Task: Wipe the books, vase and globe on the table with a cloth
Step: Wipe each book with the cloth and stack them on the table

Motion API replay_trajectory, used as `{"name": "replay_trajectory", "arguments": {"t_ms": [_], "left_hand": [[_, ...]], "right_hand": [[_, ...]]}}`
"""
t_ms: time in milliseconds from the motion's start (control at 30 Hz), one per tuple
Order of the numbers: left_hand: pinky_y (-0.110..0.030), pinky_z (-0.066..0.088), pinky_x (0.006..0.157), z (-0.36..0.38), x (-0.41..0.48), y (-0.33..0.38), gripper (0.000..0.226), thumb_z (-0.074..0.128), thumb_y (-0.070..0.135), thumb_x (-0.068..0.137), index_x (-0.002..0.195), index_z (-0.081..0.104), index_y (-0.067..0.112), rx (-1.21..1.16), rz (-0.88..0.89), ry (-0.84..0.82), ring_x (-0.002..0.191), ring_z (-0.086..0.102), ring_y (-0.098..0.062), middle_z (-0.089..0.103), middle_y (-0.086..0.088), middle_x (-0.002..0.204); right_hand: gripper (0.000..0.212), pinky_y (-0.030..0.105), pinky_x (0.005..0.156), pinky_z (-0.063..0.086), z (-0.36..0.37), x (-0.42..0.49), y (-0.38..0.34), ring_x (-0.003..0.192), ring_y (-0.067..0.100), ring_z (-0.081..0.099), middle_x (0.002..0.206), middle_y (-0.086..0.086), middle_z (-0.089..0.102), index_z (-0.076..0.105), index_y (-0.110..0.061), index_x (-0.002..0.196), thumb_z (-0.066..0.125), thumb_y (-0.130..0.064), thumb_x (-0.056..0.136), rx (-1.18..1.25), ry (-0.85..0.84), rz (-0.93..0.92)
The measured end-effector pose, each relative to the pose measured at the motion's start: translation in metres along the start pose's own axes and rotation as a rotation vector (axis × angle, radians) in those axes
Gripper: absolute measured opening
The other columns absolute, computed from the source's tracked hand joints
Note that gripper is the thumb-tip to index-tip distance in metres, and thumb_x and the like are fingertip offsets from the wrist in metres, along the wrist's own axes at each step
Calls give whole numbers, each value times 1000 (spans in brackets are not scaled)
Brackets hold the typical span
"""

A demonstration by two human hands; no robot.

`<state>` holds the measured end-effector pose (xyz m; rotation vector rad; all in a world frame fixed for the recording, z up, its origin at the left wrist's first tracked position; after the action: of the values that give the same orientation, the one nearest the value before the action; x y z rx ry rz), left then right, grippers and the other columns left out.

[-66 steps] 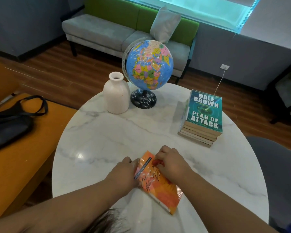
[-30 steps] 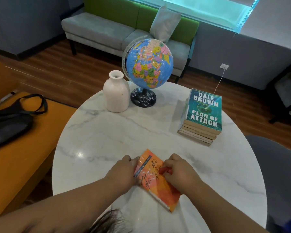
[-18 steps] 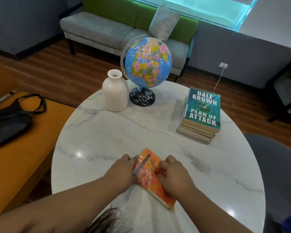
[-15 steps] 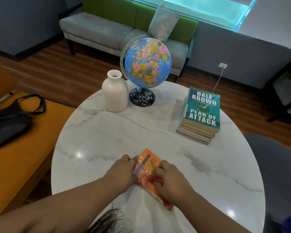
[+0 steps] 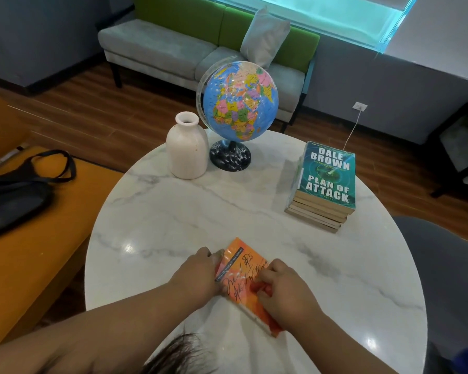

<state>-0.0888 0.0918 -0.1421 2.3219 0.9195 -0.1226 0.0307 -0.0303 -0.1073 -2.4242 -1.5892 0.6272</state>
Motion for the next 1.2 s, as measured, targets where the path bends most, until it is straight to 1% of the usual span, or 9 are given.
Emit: {"name": "replay_trajectory", "arguments": {"t_ms": [200, 300, 367, 500, 667, 833, 1000, 1133, 1200], "left_hand": [[-26, 47, 82, 0, 0, 0, 70, 70, 41, 80, 141, 37, 32, -6, 3, -5, 97, 54, -16, 46, 1, 108], [-28, 48, 84, 1, 1, -2, 80, 70, 44, 80, 147, 29, 32, 11, -12, -14, 101, 54, -16, 45, 1, 111], [-28, 49, 85, 1, 0, -1, 80, 70, 44, 80, 147, 29, 32, 7, -17, -12, 100, 54, -16, 46, 2, 111], [-27, 49, 83, 0, 0, 0, 74, 70, 42, 80, 144, 33, 33, -4, -7, -5, 97, 55, -16, 46, 1, 108], [-25, 44, 82, -2, -2, 1, 79, 70, 41, 81, 147, 29, 31, -11, -14, -15, 101, 53, -16, 45, 1, 112], [-26, 46, 83, -3, -3, 2, 76, 70, 40, 81, 145, 32, 31, -22, -11, -15, 100, 54, -16, 45, 1, 111], [-28, 46, 85, -2, -2, 0, 80, 71, 42, 80, 147, 29, 31, -12, -21, -32, 103, 53, -17, 44, 1, 113], [-27, 47, 83, -2, -2, 0, 76, 71, 42, 79, 145, 33, 33, -28, -16, -24, 99, 53, -16, 45, 2, 109], [-27, 46, 84, -2, -2, 0, 78, 71, 42, 80, 146, 31, 33, -32, -14, -25, 101, 53, -16, 45, 1, 110]], "right_hand": [[24, 25, 86, 44, 15, -6, -29, 104, 11, 47, 111, -12, 46, 68, -34, 106, 54, -29, 87, -5, -92, -136], [24, 23, 87, 43, 5, 5, -17, 104, 11, 46, 109, -13, 45, 69, -36, 107, 55, -30, 88, 18, 6, -57], [25, 23, 89, 42, 5, 4, -17, 106, 13, 45, 113, -11, 46, 68, -35, 108, 53, -29, 89, 4, 29, -42], [24, 27, 90, 43, 18, -4, -29, 107, 13, 45, 113, -12, 47, 68, -35, 107, 54, -31, 88, -7, -81, -150], [23, 27, 87, 45, 2, 10, -12, 104, 11, 44, 112, -14, 46, 68, -38, 106, 53, -33, 89, 4, 42, -20], [25, 29, 90, 43, 18, 4, -31, 107, 16, 46, 113, -10, 47, 68, -35, 106, 52, -32, 87, -33, -100, -172], [25, 23, 87, 43, 0, 16, -14, 104, 11, 44, 112, -13, 46, 68, -38, 109, 52, -32, 90, -9, 48, -38], [23, 25, 88, 41, 14, 9, -26, 105, 15, 47, 110, -10, 49, 69, -36, 104, 55, -29, 87, -20, -52, -147], [22, 23, 88, 41, 11, 12, -24, 105, 11, 46, 108, -14, 46, 69, -38, 104, 56, -32, 87, -2, -77, -147]]}}
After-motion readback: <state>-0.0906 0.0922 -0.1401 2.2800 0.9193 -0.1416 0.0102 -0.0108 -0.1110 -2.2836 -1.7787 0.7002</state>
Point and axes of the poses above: each hand's wrist, its own x-axis towards the middle knuckle, its own z-axis out of the palm, y = z × x, the point moved 7 cm from there along x, towards the middle knuckle
